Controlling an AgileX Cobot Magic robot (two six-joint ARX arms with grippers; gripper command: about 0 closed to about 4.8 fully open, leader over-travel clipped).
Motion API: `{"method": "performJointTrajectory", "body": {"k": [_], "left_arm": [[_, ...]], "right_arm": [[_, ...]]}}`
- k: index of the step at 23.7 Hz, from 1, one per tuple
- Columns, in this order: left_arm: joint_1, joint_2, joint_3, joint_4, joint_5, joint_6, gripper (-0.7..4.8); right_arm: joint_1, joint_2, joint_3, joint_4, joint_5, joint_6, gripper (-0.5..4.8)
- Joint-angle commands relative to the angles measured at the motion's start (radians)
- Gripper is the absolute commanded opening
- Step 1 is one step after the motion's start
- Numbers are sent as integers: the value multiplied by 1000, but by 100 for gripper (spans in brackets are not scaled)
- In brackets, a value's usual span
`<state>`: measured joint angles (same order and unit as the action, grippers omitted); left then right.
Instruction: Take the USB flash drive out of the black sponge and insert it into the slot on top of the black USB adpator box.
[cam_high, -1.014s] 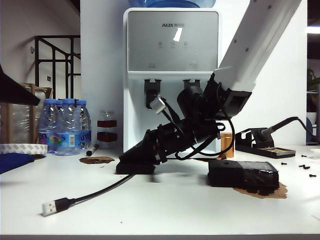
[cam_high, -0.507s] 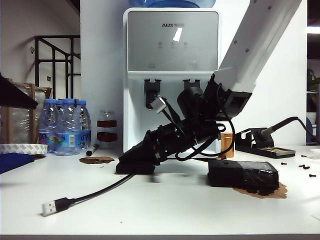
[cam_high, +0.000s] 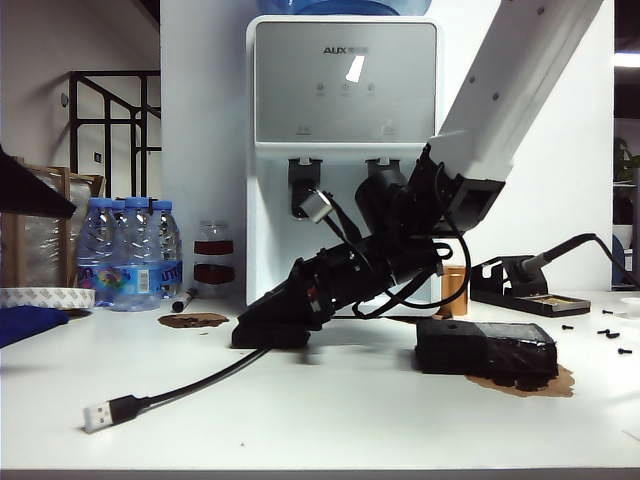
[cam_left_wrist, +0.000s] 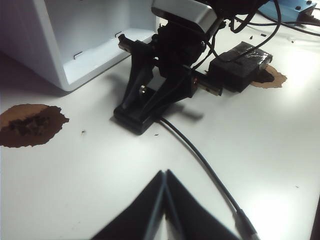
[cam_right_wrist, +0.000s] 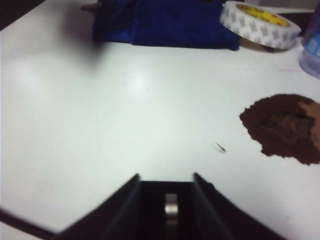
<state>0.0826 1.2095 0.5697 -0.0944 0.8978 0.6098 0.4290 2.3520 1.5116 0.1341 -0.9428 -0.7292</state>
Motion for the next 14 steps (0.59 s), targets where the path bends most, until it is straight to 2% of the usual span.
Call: {"method": "performJointTrajectory", "body": {"k": [1, 2, 7, 8, 9, 10, 14], "left_arm": [[-1, 0, 0, 5, 3, 4, -4], [-1, 0, 0, 5, 3, 4, -4], [-1, 0, 0, 5, 3, 4, -4], [-1, 0, 0, 5, 3, 4, -4], [-1, 0, 0, 5, 3, 4, -4], [-1, 0, 0, 5, 3, 4, -4], [-1, 0, 0, 5, 4, 4, -4]], "right_arm": [[-2, -31, -1, 52, 1, 69, 265], [-2, -37, -1, 62, 1, 77, 283], [-2, -74, -1, 94, -3, 124, 286], [-2, -88, -5, 95, -4, 138, 320], [-2, -98, -7, 95, -3, 168, 420], [-2, -107, -10, 95, -3, 192, 479], [-2, -157, -56, 143, 3, 217, 471]]}}
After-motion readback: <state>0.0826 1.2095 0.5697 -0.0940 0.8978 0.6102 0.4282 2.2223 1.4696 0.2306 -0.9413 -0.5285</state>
